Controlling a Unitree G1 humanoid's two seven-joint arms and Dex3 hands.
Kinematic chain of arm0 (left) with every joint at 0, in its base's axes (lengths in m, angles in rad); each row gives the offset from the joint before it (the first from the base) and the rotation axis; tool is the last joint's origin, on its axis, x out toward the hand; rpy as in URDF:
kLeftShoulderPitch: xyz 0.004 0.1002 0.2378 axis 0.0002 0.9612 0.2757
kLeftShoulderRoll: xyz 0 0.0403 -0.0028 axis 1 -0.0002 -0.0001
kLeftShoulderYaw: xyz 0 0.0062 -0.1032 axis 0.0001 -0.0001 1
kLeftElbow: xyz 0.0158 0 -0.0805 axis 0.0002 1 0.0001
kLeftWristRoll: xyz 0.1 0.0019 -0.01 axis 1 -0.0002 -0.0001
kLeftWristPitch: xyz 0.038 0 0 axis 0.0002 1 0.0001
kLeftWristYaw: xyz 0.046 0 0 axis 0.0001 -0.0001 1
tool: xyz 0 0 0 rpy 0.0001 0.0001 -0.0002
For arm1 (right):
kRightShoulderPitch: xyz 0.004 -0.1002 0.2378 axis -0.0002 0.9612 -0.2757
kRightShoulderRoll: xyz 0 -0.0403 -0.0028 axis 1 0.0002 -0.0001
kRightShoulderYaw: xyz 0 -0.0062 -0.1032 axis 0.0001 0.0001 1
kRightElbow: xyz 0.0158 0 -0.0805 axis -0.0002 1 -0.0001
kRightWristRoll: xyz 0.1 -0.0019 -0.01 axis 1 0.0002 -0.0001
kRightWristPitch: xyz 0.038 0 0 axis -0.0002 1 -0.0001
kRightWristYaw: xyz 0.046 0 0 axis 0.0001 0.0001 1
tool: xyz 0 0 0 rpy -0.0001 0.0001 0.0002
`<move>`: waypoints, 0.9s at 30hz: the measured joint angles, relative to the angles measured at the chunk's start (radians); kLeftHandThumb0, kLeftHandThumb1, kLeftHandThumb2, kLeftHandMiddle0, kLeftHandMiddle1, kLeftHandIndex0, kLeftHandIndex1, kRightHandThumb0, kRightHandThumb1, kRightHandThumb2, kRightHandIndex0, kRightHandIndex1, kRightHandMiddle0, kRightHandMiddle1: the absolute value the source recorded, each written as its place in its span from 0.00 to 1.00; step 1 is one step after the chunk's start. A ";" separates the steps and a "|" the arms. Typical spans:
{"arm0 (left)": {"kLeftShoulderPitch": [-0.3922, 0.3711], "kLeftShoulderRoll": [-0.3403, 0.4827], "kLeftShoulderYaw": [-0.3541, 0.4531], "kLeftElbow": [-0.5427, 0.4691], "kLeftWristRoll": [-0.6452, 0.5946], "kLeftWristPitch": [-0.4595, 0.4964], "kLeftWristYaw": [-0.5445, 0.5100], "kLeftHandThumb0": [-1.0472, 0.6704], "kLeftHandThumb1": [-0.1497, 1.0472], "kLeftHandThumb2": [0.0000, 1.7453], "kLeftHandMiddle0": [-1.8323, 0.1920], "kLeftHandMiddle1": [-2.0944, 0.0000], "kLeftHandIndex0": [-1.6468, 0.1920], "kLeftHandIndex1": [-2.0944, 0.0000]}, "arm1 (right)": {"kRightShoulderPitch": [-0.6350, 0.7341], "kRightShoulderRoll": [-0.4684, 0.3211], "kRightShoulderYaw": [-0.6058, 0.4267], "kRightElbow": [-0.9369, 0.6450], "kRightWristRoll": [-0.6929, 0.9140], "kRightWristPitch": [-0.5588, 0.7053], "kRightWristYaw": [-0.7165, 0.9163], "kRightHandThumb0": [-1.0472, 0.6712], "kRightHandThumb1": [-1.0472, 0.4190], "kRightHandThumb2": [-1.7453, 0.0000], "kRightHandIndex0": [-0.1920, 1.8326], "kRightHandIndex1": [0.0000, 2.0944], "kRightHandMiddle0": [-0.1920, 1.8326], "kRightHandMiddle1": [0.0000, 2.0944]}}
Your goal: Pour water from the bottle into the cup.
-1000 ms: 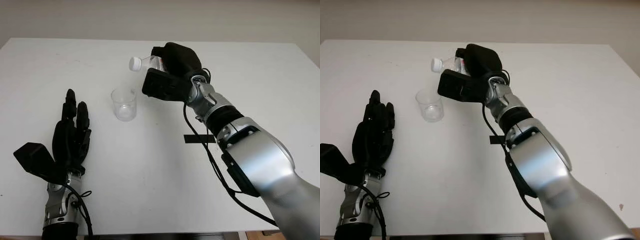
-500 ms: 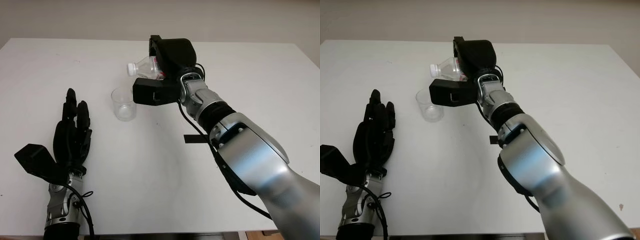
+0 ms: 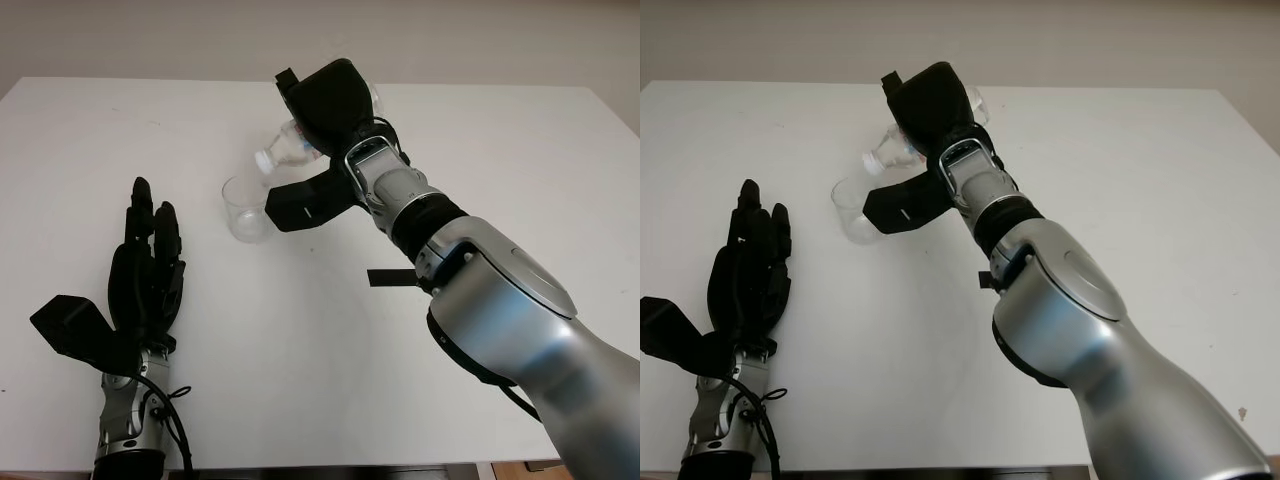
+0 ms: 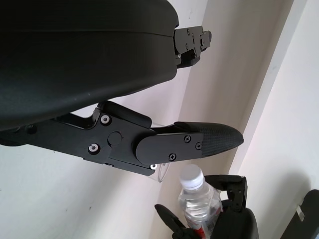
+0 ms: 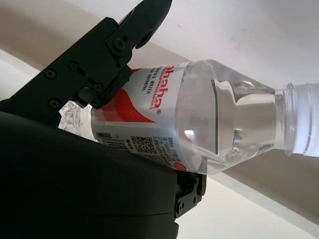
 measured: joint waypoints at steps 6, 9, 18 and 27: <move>0.001 -0.006 0.000 0.001 0.001 -0.007 0.004 0.19 1.00 0.25 0.97 0.97 0.96 0.97 | -0.001 0.001 0.047 0.001 -0.042 -0.003 -0.023 0.36 0.04 0.97 0.60 1.00 0.17 0.86; 0.001 -0.006 -0.002 0.001 0.001 -0.008 0.007 0.19 1.00 0.25 0.97 0.97 0.96 0.97 | -0.001 0.002 0.060 0.004 -0.050 -0.003 -0.026 0.36 0.04 0.97 0.60 1.00 0.17 0.86; 0.001 -0.007 -0.002 0.003 0.001 -0.011 0.012 0.19 1.00 0.24 0.97 0.97 0.96 0.97 | -0.001 0.002 0.058 0.004 -0.048 -0.017 -0.058 0.38 0.03 0.97 0.61 1.00 0.18 0.85; 0.000 -0.006 -0.002 0.007 0.001 -0.013 0.010 0.19 1.00 0.24 0.97 0.98 0.96 0.97 | -0.001 0.003 -0.033 0.004 0.050 -0.031 -0.070 0.38 0.04 0.97 0.53 1.00 0.20 0.78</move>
